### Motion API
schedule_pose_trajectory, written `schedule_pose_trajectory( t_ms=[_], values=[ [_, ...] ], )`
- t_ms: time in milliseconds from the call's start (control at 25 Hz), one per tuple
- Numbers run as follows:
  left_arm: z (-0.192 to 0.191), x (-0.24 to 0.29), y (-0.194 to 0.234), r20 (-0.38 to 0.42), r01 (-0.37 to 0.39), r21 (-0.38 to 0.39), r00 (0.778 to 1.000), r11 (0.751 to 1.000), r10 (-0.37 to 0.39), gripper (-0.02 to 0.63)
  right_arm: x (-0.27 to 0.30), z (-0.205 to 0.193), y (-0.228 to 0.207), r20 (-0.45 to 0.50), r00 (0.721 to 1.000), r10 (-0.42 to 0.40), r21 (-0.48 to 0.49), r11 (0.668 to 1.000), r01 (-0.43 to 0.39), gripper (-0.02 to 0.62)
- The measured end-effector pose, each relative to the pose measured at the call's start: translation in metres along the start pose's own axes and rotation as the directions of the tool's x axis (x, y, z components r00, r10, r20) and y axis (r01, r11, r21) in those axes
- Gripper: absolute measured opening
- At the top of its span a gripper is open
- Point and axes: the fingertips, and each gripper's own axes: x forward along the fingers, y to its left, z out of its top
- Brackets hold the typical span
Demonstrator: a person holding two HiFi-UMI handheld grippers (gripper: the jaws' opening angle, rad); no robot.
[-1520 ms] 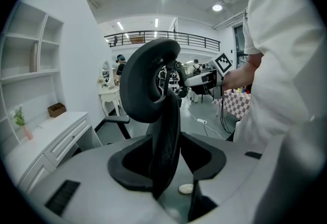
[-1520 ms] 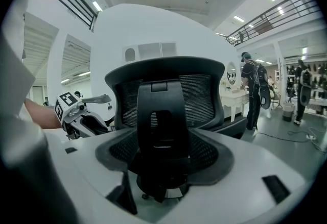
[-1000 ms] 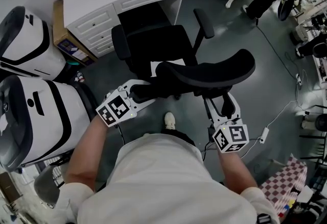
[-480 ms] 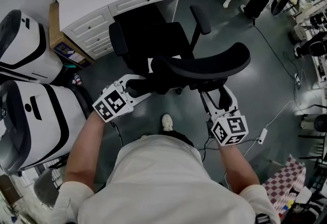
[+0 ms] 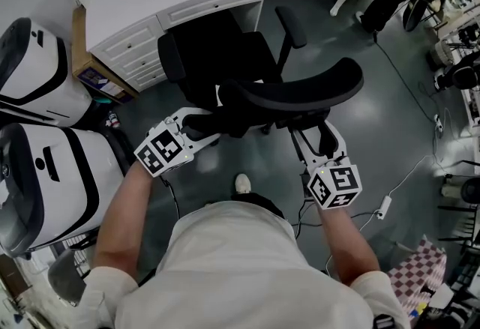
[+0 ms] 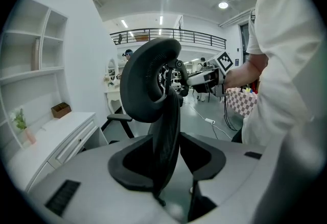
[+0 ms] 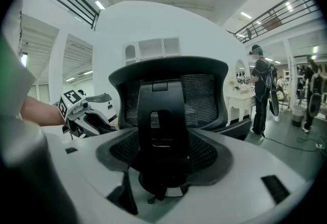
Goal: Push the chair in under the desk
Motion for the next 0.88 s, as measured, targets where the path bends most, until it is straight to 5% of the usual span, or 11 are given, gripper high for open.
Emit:
schedule_pose_trajectory(
  t_ms=[880],
  values=[
    [0.015,0.027,0.051,-0.003,-0.101,-0.046,0.995,0.994,0.101,0.176,0.053,0.020,-0.039,0.009,0.998,0.065,-0.025,0.998,-0.065,0.293]
  ],
)
